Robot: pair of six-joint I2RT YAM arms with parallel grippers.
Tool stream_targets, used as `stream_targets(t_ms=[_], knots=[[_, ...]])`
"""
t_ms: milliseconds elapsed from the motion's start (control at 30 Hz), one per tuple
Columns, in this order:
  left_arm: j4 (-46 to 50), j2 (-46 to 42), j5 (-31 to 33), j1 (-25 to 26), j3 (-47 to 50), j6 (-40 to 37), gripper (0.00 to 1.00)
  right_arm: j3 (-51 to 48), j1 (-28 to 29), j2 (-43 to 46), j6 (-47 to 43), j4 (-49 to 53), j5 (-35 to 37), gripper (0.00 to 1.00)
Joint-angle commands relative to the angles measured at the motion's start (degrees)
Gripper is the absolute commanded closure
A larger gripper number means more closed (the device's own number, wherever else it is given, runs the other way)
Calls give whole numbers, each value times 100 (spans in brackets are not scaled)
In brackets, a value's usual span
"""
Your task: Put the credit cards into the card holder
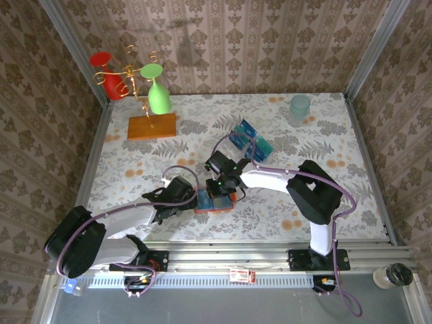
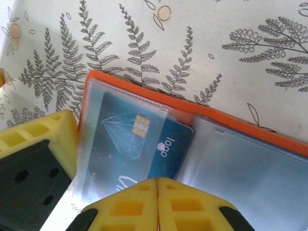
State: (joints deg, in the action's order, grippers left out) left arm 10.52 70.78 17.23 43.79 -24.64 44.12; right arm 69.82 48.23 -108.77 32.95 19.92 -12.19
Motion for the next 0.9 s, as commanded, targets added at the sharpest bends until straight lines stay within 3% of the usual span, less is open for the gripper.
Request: stream_targets(t_ms=[0, 467, 867], knots=[[-99, 221, -218, -46, 179, 51, 0, 137, 53, -200, -2, 110, 14, 93], [-226, 289, -275, -38, 179, 29, 0, 366, 174, -510, 166, -37, -275, 93], [221, -260, -210, -121, -14, 44, 0, 409, 119, -297, 142, 16, -254, 93]])
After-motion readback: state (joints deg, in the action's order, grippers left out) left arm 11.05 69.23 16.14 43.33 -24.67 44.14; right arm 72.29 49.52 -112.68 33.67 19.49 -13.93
